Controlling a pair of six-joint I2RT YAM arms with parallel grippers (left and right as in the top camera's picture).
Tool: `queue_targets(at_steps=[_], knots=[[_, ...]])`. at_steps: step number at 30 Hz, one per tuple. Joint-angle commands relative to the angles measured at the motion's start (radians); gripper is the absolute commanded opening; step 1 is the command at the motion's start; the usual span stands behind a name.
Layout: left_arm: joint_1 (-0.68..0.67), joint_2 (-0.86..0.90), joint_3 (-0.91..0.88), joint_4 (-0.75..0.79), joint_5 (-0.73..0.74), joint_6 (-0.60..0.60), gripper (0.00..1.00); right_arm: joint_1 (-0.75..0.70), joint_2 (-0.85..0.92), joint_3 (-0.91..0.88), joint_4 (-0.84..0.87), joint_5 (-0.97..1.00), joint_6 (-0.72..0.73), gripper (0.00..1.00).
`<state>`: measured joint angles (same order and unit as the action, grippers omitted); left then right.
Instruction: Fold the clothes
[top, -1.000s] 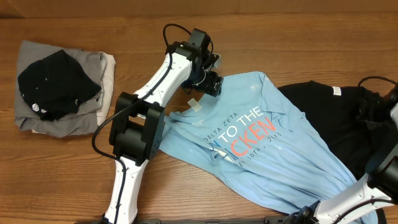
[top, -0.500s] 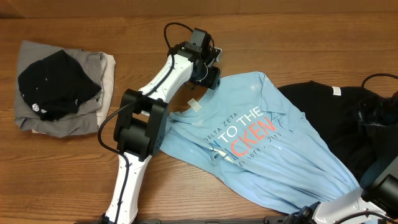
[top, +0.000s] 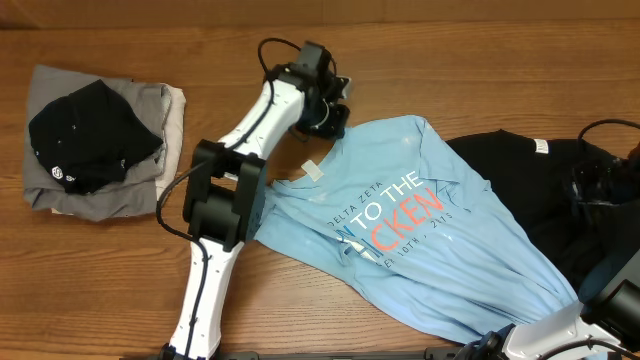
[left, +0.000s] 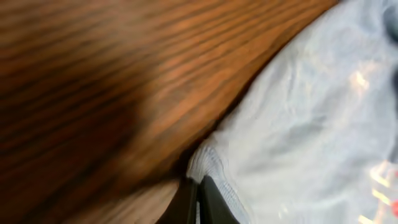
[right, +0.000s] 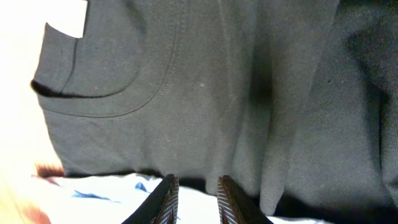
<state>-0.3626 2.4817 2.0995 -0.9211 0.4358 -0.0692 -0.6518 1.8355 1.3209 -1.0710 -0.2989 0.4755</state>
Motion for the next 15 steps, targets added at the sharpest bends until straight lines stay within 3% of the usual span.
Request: queue_targets(at_steps=[1,5,9,15], knots=[[0.084,0.003,0.165,-0.079,0.037,-0.013,0.04,0.006,-0.012,-0.06,0.01,0.036,0.02,0.25],[0.165,0.003,0.301,-0.19,0.036,0.014,0.04,0.006,-0.011,-0.139,0.051,0.097,0.057,0.24],[0.201,0.003,0.323,-0.242,0.027,0.022,0.04,0.006,-0.01,-0.213,0.132,0.117,0.084,0.24],[0.227,0.003,0.325,-0.309,-0.018,0.07,0.04,0.005,-0.007,-0.407,0.406,0.259,0.261,0.18]])
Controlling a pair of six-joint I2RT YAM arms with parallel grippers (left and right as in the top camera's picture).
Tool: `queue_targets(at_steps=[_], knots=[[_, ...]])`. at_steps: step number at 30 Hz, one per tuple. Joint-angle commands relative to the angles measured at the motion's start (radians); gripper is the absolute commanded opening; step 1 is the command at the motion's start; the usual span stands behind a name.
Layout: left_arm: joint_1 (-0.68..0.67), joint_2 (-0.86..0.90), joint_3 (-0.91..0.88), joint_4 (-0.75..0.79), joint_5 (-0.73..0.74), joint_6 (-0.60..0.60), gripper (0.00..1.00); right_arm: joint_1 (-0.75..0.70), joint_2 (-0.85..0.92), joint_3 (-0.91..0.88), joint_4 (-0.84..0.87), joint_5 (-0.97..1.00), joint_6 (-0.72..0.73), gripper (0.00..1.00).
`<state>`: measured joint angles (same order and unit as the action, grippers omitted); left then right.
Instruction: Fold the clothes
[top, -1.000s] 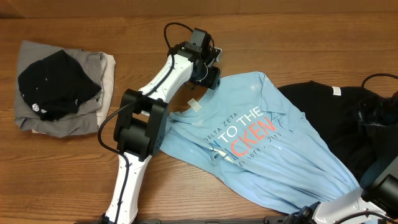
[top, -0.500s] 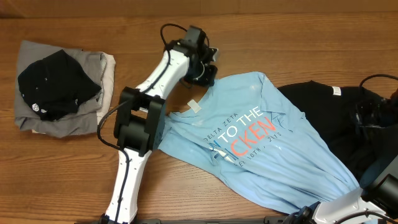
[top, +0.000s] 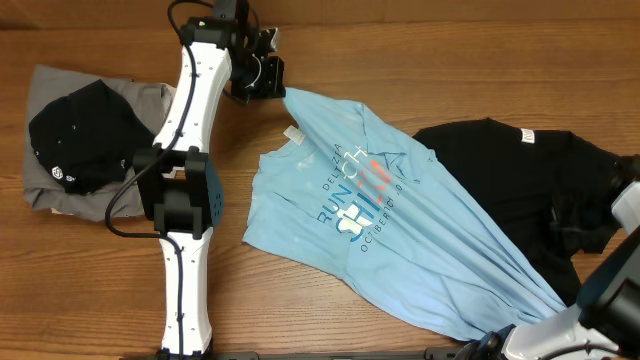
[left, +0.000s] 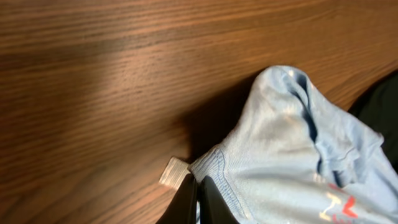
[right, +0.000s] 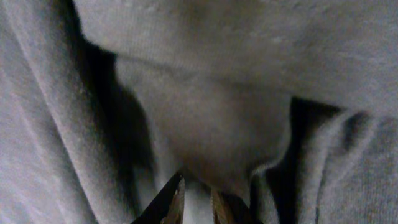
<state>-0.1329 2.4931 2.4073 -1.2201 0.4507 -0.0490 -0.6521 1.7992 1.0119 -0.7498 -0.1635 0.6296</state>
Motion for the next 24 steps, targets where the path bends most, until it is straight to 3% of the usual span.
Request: queue_targets(at_steps=[1,6,10,18,22,23,24], knots=[[0.002,-0.008,0.018,-0.02,-0.049,0.05,0.04,0.003,0.033,-0.135,0.141,0.163,0.133,0.18],[0.03,-0.008,0.019,-0.064,-0.077,0.05,0.04,-0.034,0.062,-0.178,0.282,0.276,0.16,0.16],[0.053,-0.008,0.019,-0.066,-0.077,0.051,0.04,-0.106,0.062,-0.093,0.313,0.271,0.16,0.16],[0.077,-0.008,0.019,-0.093,-0.08,0.076,0.04,-0.235,0.062,0.24,0.226,0.265,0.019,0.13],[0.077,-0.008,0.019,-0.09,-0.079,0.077,0.04,-0.268,0.062,0.38,0.132,0.207,0.016,0.13],[0.077,-0.008,0.019,-0.092,-0.079,0.077,0.04,-0.273,0.062,0.409,0.101,0.151,0.016,0.14],[0.077,-0.008,0.019,-0.091,-0.079,0.077,0.04,-0.274,0.062,0.43,0.065,0.094,0.014,0.21]])
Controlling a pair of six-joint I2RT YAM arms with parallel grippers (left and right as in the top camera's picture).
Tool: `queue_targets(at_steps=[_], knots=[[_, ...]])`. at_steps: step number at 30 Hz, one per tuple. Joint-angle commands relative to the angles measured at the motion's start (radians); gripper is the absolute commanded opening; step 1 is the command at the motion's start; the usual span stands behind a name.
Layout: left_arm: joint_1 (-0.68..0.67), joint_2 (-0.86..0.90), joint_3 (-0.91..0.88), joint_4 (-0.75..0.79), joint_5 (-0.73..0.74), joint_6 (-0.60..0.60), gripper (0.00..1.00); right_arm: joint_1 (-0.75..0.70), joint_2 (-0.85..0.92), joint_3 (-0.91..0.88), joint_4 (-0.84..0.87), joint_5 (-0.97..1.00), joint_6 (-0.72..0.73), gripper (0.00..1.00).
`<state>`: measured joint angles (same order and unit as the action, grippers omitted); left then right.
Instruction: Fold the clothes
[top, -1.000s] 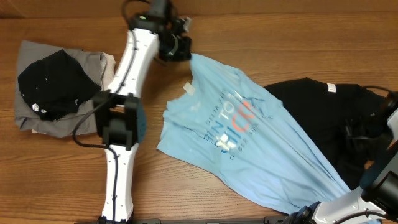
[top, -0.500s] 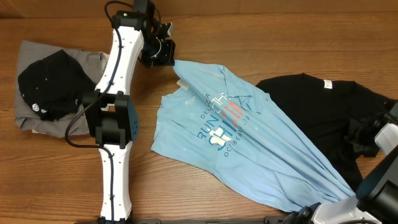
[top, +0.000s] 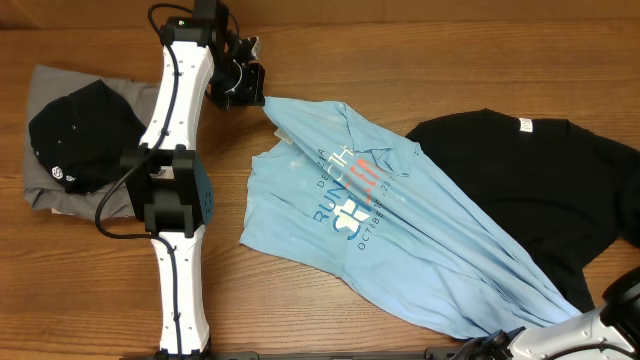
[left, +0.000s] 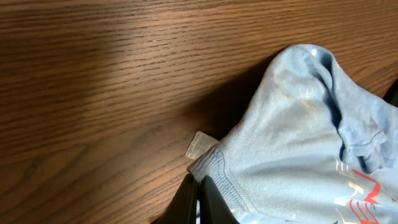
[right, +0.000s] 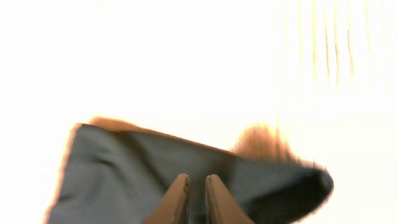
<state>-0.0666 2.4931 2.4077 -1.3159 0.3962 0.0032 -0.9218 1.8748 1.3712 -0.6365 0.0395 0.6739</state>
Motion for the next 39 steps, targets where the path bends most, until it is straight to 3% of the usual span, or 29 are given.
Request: queue_targets(at_steps=[1,5,7,13,20,21,22,23,24,25,31,39], knots=[[0.01,-0.008,0.019,0.005,-0.025,0.024,0.04,-0.003,-0.013,0.092,-0.096,-0.177,-0.055,0.31],[0.007,-0.008,0.019,0.011,-0.022,0.024,0.05,0.009,-0.013,0.114,-0.325,-0.215,-0.08,0.67],[0.006,-0.008,0.019,0.015,-0.01,0.025,0.06,0.012,-0.011,0.096,-0.42,-0.158,-0.08,0.76],[0.006,-0.008,0.019,0.02,-0.003,0.025,0.07,0.014,-0.011,-0.043,-0.491,-0.164,-0.08,0.82],[0.001,-0.008,0.019,0.024,0.021,0.027,0.08,0.054,-0.011,-0.232,-0.229,-0.211,-0.076,0.92],[0.001,-0.008,0.019,0.022,0.027,0.027,0.08,0.059,-0.011,-0.258,-0.189,-0.232,-0.076,0.83],[0.001,-0.008,0.019,0.019,0.027,0.027,0.08,0.062,-0.011,-0.275,-0.163,-0.25,-0.076,0.66],[0.001,-0.008,0.019,0.017,0.027,0.027,0.08,0.063,-0.011,-0.283,-0.153,-0.25,-0.076,0.48],[0.001,-0.008,0.019,0.014,0.03,0.027,0.09,0.063,-0.011,-0.281,-0.153,-0.24,-0.076,0.18],[0.001,-0.008,0.019,0.013,0.035,0.027,0.08,0.056,-0.012,-0.272,-0.154,-0.226,-0.076,0.04],[0.001,-0.008,0.019,0.011,0.042,0.027,0.09,-0.035,-0.012,-0.064,-0.202,-0.145,-0.078,0.04],[0.001,-0.008,0.019,0.003,0.042,0.027,0.09,-0.118,-0.012,0.244,-0.1,-0.153,-0.159,0.04]])
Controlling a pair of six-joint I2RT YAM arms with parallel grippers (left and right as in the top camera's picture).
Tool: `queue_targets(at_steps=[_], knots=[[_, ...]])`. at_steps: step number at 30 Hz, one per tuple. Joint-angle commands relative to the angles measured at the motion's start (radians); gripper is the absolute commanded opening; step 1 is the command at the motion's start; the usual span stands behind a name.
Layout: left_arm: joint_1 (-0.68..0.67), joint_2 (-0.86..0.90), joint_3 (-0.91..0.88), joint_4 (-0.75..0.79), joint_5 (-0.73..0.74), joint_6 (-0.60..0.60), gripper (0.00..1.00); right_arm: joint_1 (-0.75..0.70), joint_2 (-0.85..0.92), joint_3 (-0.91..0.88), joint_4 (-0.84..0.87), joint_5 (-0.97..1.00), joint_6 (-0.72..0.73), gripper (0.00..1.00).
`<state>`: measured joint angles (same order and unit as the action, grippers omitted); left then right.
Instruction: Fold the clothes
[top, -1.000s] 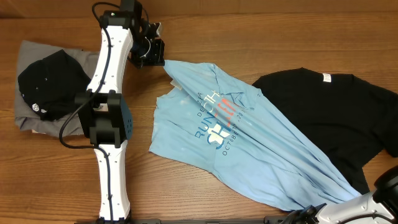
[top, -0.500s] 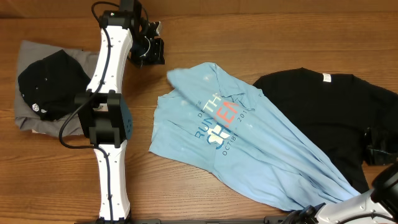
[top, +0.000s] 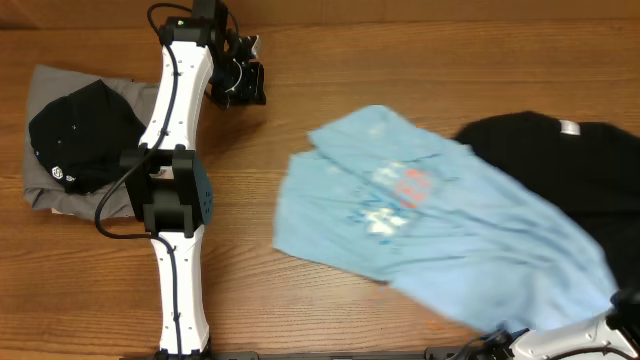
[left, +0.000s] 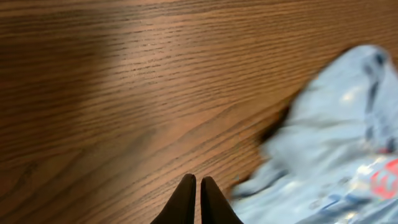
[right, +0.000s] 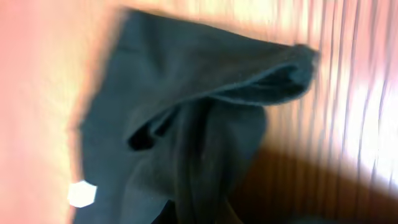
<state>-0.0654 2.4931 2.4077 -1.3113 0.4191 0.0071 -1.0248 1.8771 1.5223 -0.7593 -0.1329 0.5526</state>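
A light blue printed T-shirt (top: 430, 215) lies rumpled and blurred at the table's middle right; its edge (left: 329, 155) shows in the left wrist view. My left gripper (top: 243, 88) stands at the far left of the table, well clear of it. There it is shut (left: 198, 182) over bare wood with nothing between its fingers. A black T-shirt (top: 565, 150) lies at the far right, partly under the blue one. In the right wrist view the black cloth (right: 186, 124) runs down into my right gripper (right: 196, 214), which looks shut on it; its fingers are mostly hidden.
A folded grey garment (top: 60, 195) with a black cap (top: 90, 135) on top sits at the left edge. The left arm (top: 175, 150) reaches up the left side of the wooden table (top: 400, 60).
The left gripper has let go of the blue shirt's collar and stayed where it was. The blue shirt now lies further right, bunched. The black shirt has also shifted right.
My left gripper held the blue shirt's collar near the table's middle while the right hovered open over the black shirt. Then the left had the collar at the far left and the right closed on black cloth. Now the collar is released and both shirts sit further right.
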Motion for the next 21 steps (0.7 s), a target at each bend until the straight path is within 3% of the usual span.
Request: queue_targets(at_steps=[1,4,5,6,7,8,10,17,21], knots=[[0.0,-0.008,0.019,-0.002,0.019,0.024,0.09,-0.016,-0.014,0.117,0.032,0.019,-0.045,0.04],[-0.002,-0.008,0.019,-0.003,0.019,0.024,0.09,-0.016,-0.014,0.172,0.035,0.024,-0.056,0.04],[-0.002,-0.008,0.019,-0.004,0.019,0.024,0.1,-0.016,-0.014,0.179,0.03,0.027,-0.056,0.2],[-0.001,-0.008,0.019,-0.006,0.019,0.024,0.11,-0.017,-0.014,0.181,0.021,0.028,-0.056,0.47],[-0.001,-0.008,0.019,-0.009,0.019,0.024,0.12,-0.018,-0.014,0.181,0.009,0.028,-0.056,0.67],[-0.001,-0.008,0.019,-0.012,0.019,0.024,0.14,-0.019,-0.014,0.181,-0.006,0.032,-0.056,0.78],[-0.001,-0.008,0.019,-0.019,0.019,0.024,0.18,-0.02,-0.014,0.181,-0.031,0.042,-0.055,0.89],[-0.01,-0.008,0.019,-0.073,0.078,0.059,0.34,-0.013,-0.014,0.181,-0.145,-0.079,-0.056,0.91],[-0.06,-0.008,0.014,-0.18,0.078,0.084,0.35,0.024,-0.014,0.181,-0.241,-0.249,-0.1,0.89]])
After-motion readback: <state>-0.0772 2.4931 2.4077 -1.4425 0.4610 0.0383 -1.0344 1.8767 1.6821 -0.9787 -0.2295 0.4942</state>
